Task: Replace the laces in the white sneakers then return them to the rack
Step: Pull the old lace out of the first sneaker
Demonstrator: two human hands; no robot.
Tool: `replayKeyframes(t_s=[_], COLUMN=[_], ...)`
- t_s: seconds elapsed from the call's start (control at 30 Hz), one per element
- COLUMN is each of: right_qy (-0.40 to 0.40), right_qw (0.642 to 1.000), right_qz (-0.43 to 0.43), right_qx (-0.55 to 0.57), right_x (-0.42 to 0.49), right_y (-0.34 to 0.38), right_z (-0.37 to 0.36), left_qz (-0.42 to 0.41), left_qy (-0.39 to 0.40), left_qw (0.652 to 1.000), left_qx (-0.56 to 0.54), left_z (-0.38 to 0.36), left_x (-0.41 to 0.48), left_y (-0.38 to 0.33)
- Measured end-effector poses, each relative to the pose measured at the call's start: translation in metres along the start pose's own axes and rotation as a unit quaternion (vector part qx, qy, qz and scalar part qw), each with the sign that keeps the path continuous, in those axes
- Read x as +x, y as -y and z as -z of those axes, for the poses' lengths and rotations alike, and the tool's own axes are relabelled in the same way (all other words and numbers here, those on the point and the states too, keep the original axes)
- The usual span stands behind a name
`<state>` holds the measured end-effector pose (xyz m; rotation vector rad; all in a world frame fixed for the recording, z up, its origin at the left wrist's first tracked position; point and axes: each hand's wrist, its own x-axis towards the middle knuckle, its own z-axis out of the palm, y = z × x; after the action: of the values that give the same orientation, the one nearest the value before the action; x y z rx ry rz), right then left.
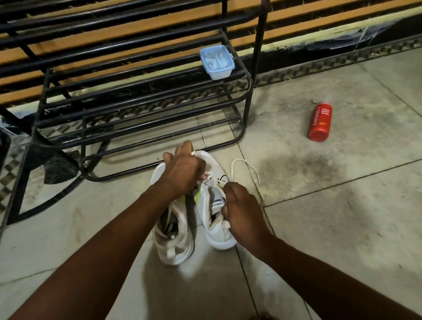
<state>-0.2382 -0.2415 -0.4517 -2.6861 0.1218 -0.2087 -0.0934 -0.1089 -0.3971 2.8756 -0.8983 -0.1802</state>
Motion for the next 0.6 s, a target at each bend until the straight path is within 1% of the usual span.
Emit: replayKeyframes(t_s=[0.13, 0.17, 0.2, 0.23, 0.27, 0.3, 0.33, 0.37, 0.4, 0.43, 0.47, 0.5, 0.53, 0.57, 0.6], right_qy=[-0.005, -0.007, -0.009, -0.010, -0.010, -0.011, -0.014, -0.016, -0.018, -0.018, -0.016, -0.014, -0.013, -0.011, -0.009], right_qw=[1.000, 1.000, 1.000, 1.000, 1.000, 1.000, 1.000, 1.000, 1.000, 1.000, 1.000, 1.000, 0.999, 0.999, 0.999], right_qz=[-0.003, -0.002, -0.001, 0.000, 0.000, 0.000, -0.001, -0.003, -0.005, -0.006, -0.006, -0.005, -0.005, -0.007, -0.010], right_qx=[-0.001, -0.002, -0.003, -0.005, -0.007, -0.011, -0.015, -0.018, -0.020, -0.022, -0.024, -0.026, -0.029, -0.032, -0.037], right_x=[-0.002, -0.003, -0.003, -0.003, -0.003, -0.003, -0.003, -0.002, -0.002, -0.002, -0.002, -0.003, -0.003, -0.002, -0.002], right_y=[-0.001, -0.001, -0.002, -0.002, -0.002, -0.002, -0.002, -0.001, -0.002, -0.002, -0.002, -0.003, -0.003, -0.004, -0.004], right_z=[0.000, 0.000, 0.000, -0.001, -0.002, -0.002, -0.003, -0.003, -0.004, -0.005, -0.006, -0.007, -0.008, -0.008, -0.009], left_qz=[0.039, 0.048, 0.063, 0.089, 0.110, 0.138, 0.160, 0.161, 0.145, 0.107, 0.044, -0.025, -0.078, -0.104, -0.115], left_qy=[-0.083, -0.097, -0.113, -0.124, -0.138, -0.156, -0.179, -0.199, -0.211, -0.210, -0.192, -0.143, -0.077, -0.018, 0.029], left_qw=[0.996, 0.994, 0.989, 0.965, 0.907, 0.825, 0.747, 0.710, 0.721, 0.779, 0.860, 0.928, 0.966, 0.984, 0.990], left_qx=[0.019, -0.001, -0.073, -0.215, -0.383, -0.525, -0.620, -0.656, -0.644, -0.581, -0.472, -0.344, -0.232, -0.141, -0.071], left_z=[-0.004, -0.003, 0.000, 0.004, 0.009, 0.015, 0.020, 0.023, 0.025, 0.026, 0.026, 0.024, 0.021, 0.018, 0.015], left_x=[-0.008, -0.009, -0.009, -0.007, -0.005, -0.005, -0.003, -0.001, 0.000, 0.002, 0.002, 0.002, 0.003, 0.004, 0.003], left_y=[-0.015, -0.015, -0.013, -0.011, -0.010, -0.011, -0.012, -0.008, -0.004, 0.002, 0.008, 0.012, 0.014, 0.014, 0.011])
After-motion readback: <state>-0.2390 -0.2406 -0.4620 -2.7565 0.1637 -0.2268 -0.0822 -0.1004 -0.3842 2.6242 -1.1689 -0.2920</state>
